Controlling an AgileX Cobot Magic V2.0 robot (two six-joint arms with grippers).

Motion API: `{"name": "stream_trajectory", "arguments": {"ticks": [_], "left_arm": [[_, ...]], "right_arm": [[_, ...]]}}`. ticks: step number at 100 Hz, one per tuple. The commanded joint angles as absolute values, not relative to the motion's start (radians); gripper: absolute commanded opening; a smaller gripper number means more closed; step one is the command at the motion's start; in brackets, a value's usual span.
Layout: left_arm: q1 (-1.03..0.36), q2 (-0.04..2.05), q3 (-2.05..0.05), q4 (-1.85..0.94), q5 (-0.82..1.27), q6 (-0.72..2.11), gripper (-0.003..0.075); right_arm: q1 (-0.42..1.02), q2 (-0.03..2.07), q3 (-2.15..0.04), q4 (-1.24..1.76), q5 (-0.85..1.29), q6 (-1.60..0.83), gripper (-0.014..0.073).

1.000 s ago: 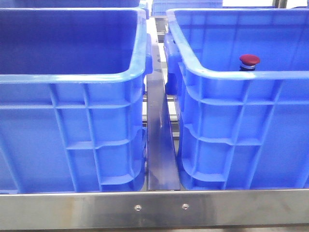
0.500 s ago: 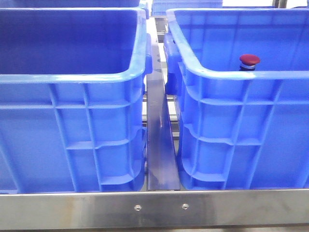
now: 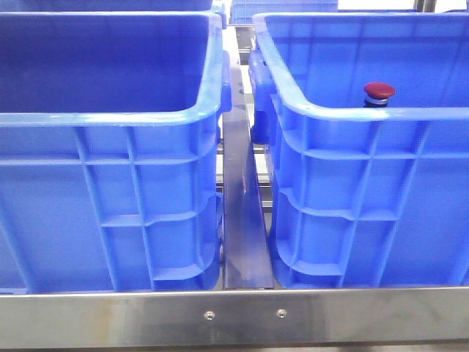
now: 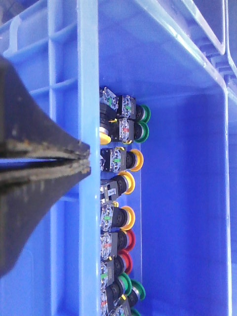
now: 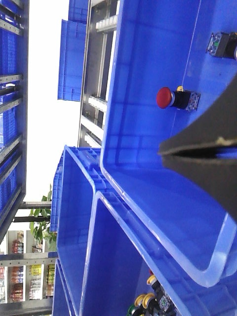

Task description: Pick red and yellow buttons and place in box

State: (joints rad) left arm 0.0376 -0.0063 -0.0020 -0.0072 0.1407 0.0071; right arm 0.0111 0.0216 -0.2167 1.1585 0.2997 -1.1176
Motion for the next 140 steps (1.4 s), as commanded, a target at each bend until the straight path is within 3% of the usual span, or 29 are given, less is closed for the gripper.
{"name": "stream_trajectory", "arguments": {"ticks": [1,49,70,106,131,140], "left_arm": [[0.035,-0.036,0.019,-0.008,0.063,-0.006,-0.002],[0.035,-0.036,0.019,-0.008,0.063,-0.006,-0.002],[0.035,-0.036,0.019,-0.008,0.063,-0.006,-0.002],[0.035,-0.036,0.019,-0.008,0.063,-0.006,-0.002],[0.035,-0.036,0.019,-0.008,0.063,-0.006,-0.002],[0.035,-0.036,0.019,-0.008,0.063,-0.006,-0.002]], "right_arm": [[0.009,0.034,-0.243,1.183,0.257,-1.123,-0.0095],[0.008,0.034,-0.24,1.183,0.253,-1.123,-0.0095],[0.008,0.034,-0.238,1.107,0.109,-1.098,-0.0095],[-0.089,0.034,-0.18,0.235,-0.055,-0.241,-0.0095],[-0.113,0.013,0.04,0.063,-0.151,0.011,-0.0095],[-0.113,-0.036,0.035,0.029,-0.051,0.023,-0.0095]]}}
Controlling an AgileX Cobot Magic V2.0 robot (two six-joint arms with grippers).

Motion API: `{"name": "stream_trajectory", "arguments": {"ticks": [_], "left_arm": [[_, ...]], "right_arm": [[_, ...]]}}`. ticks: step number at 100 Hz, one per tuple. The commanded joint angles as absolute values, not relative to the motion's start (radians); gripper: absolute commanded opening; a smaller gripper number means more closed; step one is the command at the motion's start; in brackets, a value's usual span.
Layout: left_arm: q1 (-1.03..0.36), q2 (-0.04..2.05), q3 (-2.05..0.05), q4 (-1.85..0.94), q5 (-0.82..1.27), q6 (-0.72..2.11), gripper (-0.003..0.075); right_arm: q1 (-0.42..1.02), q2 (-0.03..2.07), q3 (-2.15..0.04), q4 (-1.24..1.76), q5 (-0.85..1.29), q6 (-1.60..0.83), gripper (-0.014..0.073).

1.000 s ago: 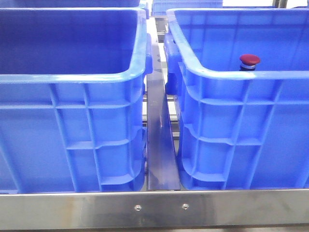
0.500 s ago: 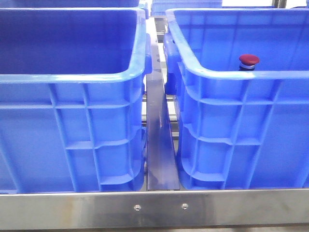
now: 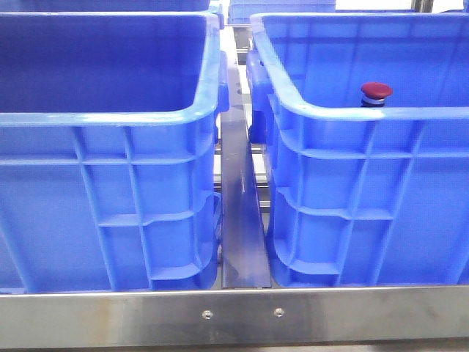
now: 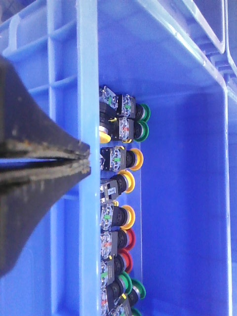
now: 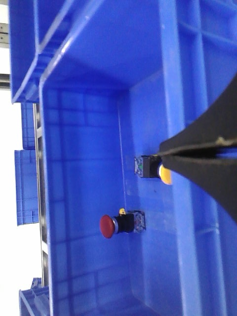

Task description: Pick red and yellow buttons and place in box

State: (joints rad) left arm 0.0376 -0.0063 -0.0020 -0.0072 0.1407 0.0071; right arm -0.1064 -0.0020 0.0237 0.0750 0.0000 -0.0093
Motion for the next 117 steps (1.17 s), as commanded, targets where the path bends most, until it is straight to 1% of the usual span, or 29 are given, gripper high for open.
{"name": "stream_trajectory", "arguments": {"ticks": [1,14,117], "left_arm": [[0.035,-0.036,0.019,-0.008,0.063,-0.006,-0.002],[0.035,-0.036,0.019,-0.008,0.063,-0.006,-0.002],[0.035,-0.036,0.019,-0.008,0.063,-0.006,-0.002]], "right_arm": [[-0.113,-0.032,0.035,0.023,-0.047,0.023,-0.0095],[-0.111,-0.031,0.035,0.009,0.0,0.022,-0.0095],[-0.111,-0.031,0.034,0.0,0.005,0.021,-0.0095]]}}
